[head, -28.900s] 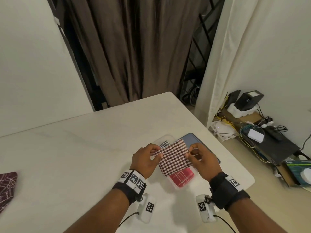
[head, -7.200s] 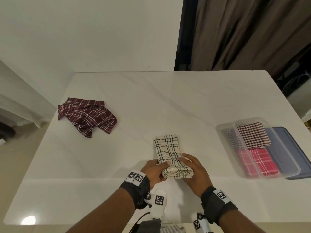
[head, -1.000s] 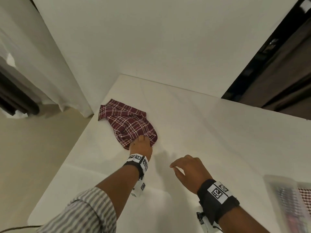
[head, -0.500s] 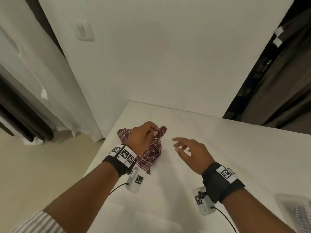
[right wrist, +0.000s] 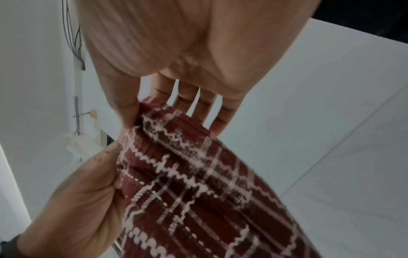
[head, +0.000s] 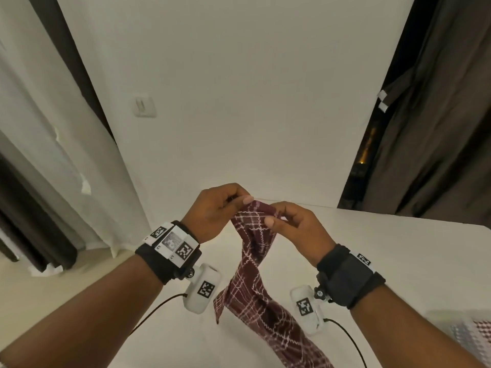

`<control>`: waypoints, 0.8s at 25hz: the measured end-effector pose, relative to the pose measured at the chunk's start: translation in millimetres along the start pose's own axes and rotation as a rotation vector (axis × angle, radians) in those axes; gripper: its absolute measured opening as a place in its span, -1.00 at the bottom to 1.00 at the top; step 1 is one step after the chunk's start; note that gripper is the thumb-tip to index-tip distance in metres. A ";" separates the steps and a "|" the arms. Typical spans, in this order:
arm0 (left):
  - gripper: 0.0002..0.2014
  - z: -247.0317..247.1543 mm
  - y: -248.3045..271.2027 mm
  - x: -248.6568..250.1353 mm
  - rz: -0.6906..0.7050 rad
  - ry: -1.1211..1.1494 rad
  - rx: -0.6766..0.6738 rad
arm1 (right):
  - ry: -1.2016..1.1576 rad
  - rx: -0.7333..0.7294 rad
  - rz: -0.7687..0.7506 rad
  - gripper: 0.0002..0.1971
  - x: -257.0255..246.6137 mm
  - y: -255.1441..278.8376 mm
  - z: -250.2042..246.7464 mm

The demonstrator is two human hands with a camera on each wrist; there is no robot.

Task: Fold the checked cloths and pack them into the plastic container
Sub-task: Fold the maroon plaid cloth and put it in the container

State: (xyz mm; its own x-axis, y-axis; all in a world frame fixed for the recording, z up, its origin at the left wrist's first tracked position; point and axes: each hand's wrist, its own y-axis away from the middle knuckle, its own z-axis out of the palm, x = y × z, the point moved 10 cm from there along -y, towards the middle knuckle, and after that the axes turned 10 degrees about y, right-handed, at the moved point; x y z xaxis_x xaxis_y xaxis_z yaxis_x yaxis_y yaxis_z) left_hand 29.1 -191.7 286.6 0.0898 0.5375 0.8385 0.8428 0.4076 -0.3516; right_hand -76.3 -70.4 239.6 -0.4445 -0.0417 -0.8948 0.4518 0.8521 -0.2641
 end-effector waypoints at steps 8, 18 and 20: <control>-0.82 24.3 -6.7 28.6 0.102 -0.059 -0.099 | 0.370 0.148 0.067 -0.82 24.9 28.2 -52.3; -0.85 7.9 -72.6 -4.9 -0.011 -0.360 -0.105 | 1.043 0.025 0.435 -0.78 96.5 26.9 -203.3; -0.86 -10.7 -97.2 -8.0 -0.077 -0.112 0.103 | 1.127 0.170 0.494 -0.83 76.8 16.6 -252.8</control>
State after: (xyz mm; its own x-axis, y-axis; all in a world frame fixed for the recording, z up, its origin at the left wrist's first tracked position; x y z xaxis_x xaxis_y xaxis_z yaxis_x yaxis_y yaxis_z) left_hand -47.8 -243.6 318.5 -0.0370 0.5782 0.8150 0.7858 0.5207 -0.3338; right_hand -298.5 72.5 257.5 -0.5768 0.8072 -0.1255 0.8167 0.5672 -0.1058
